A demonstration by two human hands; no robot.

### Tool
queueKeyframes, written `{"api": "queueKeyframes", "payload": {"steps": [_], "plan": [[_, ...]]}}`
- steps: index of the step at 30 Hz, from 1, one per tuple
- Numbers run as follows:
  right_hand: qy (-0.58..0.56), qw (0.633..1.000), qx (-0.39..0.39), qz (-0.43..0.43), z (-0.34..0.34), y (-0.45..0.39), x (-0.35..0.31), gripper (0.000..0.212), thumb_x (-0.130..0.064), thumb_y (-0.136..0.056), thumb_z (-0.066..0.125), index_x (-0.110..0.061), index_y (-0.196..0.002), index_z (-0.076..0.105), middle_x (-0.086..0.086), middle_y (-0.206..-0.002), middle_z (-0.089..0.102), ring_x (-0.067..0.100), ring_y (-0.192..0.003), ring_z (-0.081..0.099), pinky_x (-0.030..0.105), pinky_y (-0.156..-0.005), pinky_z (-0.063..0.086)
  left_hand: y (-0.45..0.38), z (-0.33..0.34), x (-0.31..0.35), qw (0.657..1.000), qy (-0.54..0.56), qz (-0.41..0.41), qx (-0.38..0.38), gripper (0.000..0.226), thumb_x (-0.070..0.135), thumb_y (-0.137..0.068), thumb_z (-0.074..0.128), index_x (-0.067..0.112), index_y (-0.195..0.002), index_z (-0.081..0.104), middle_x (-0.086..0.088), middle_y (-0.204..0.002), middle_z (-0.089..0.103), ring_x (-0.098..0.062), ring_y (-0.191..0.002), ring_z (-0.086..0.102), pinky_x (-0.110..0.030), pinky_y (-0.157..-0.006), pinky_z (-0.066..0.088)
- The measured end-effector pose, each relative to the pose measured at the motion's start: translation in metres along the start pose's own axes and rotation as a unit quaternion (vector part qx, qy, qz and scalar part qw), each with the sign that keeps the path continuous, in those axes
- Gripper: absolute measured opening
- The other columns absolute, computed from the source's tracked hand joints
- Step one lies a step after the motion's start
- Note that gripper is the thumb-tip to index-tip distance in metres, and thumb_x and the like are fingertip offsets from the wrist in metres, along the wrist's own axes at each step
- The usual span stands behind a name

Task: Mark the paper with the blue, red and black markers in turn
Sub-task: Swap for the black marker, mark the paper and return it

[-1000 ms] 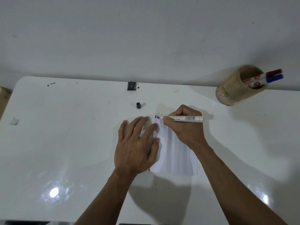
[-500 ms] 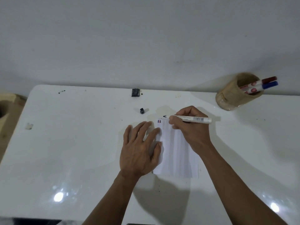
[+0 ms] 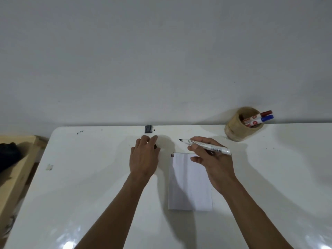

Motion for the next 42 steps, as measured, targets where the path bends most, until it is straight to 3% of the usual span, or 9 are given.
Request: {"api": "queueKeyframes", "payload": {"steps": [5, 10, 15, 18, 21, 25, 32, 37, 42], "plan": [[0.005, 1.000, 0.003, -0.002, -0.001, 0.000, -0.002, 0.018, 0.002, -0.087, 0.075, -0.008, -0.102, 0.076, 0.011, -0.105, 0.080, 0.027, -0.096, 0.075, 0.030, -0.068, 0.060, -0.010, 0.007, -0.006, 0.999, -0.019, -0.020, -0.038, 0.022, 0.019, -0.098, 0.050, 0.014, -0.113, 0.067, -0.006, -0.106, 0.063, -0.028, -0.107, 0.057, -0.040, -0.079, 0.050], [0.012, 1.000, 0.009, -0.027, 0.006, 0.004, -0.018, 0.012, -0.001, -0.088, 0.076, -0.012, -0.093, 0.071, 0.010, -0.100, 0.081, 0.027, -0.091, 0.076, 0.031, -0.066, 0.061, 0.004, -0.018, -0.007, 0.982, 0.175, -0.073, 0.016, 0.010, 0.009, -0.089, 0.066, 0.012, -0.095, 0.073, -0.004, -0.091, 0.076, -0.022, -0.083, 0.067, -0.027, -0.074, 0.047], [0.083, 0.992, 0.003, -0.095, 0.027, 0.022, -0.044, 0.007, -0.014, -0.093, 0.074, -0.007, -0.093, 0.074, 0.012, -0.087, 0.079, 0.026, -0.087, 0.078, 0.027, -0.063, 0.062, 0.038, -0.045, 0.005, 0.906, 0.414, -0.093, 0.020, 0.012, 0.007, -0.085, 0.073, 0.014, -0.095, 0.075, 0.001, -0.082, 0.079, -0.008, -0.076, 0.073, -0.024, -0.076, 0.053], [0.103, 0.987, 0.003, -0.124, 0.040, 0.038, -0.052, 0.010, -0.018, -0.094, 0.072, -0.008, -0.091, 0.073, 0.009, -0.086, 0.079, 0.023, -0.085, 0.077, 0.027, -0.062, 0.061, 0.060, -0.057, 0.015, 0.853, 0.518, -0.064, 0.014, 0.012, 0.002, -0.088, 0.069, 0.008, -0.098, 0.071, -0.004, -0.087, 0.079, -0.016, -0.086, 0.076, -0.028, -0.083, 0.056], [0.101, 0.984, 0.008, -0.143, 0.049, 0.056, -0.058, 0.012, -0.018, -0.094, 0.072, -0.007, -0.091, 0.071, 0.009, -0.086, 0.079, 0.021, -0.082, 0.076, 0.024, -0.060, 0.059, 0.080, -0.065, 0.018, 0.827, 0.561, -0.039, 0.009, 0.012, 0.000, -0.090, 0.066, 0.006, -0.100, 0.068, -0.006, -0.094, 0.079, -0.020, -0.091, 0.076, -0.033, -0.086, 0.056], [0.133, 0.977, 0.009, -0.165, 0.057, 0.081, -0.057, 0.012, -0.019, -0.093, 0.074, -0.009, -0.089, 0.071, 0.009, -0.082, 0.078, 0.025, -0.081, 0.076, 0.034, -0.064, 0.064, 0.104, -0.074, 0.015, 0.821, 0.571, -0.011, 0.005, 0.011, -0.001, -0.090, 0.065, 0.006, -0.098, 0.068, -0.006, -0.096, 0.079, -0.020, -0.093, 0.076, -0.036, -0.085, 0.055], [0.173, 0.968, 0.013, -0.180, 0.065, 0.117, -0.049, 0.011, -0.021, -0.093, 0.075, -0.013, -0.087, 0.070, 0.001, -0.080, 0.077, 0.022, -0.080, 0.076, 0.043, -0.067, 0.065, 0.132, -0.086, 0.000, 0.839, 0.544, 0.029, 0.004, 0.013, -0.002, -0.089, 0.067, 0.008, -0.096, 0.069, -0.005, -0.093, 0.078, -0.019, -0.093, 0.075, -0.023, -0.078, 0.055], [0.202, 0.963, -0.003, -0.181, 0.075, 0.135, -0.047, 0.013, -0.023, -0.093, 0.074, -0.011, -0.089, 0.071, -0.003, -0.078, 0.078, 0.016, -0.076, 0.075, 0.046, -0.071, 0.064, 0.143, -0.089, -0.007, 0.866, 0.497, 0.059, -0.015, 0.019, 0.003, -0.087, 0.072, 0.021, -0.093, 0.071, -0.001, -0.095, 0.079, -0.022, -0.093, 0.075, -0.039, -0.087, 0.058], [0.196, 0.965, 0.000, -0.173, 0.077, 0.146, -0.045, 0.012, -0.024, -0.093, 0.074, -0.015, -0.086, 0.072, -0.004, -0.077, 0.079, 0.017, -0.076, 0.076, 0.040, -0.067, 0.065, 0.151, -0.095, -0.005, 0.846, 0.529, 0.063, -0.026, 0.015, 0.001, -0.089, 0.068, 0.009, -0.101, 0.072, -0.005, -0.096, 0.079, -0.018, -0.090, 0.076, -0.022, -0.078, 0.056]]}}
Point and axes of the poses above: each hand's wrist, its own y-axis away from the middle knuckle, its own z-axis out of the palm, x = y × z, the point moved 9 cm from there along -y, towards the middle knuckle
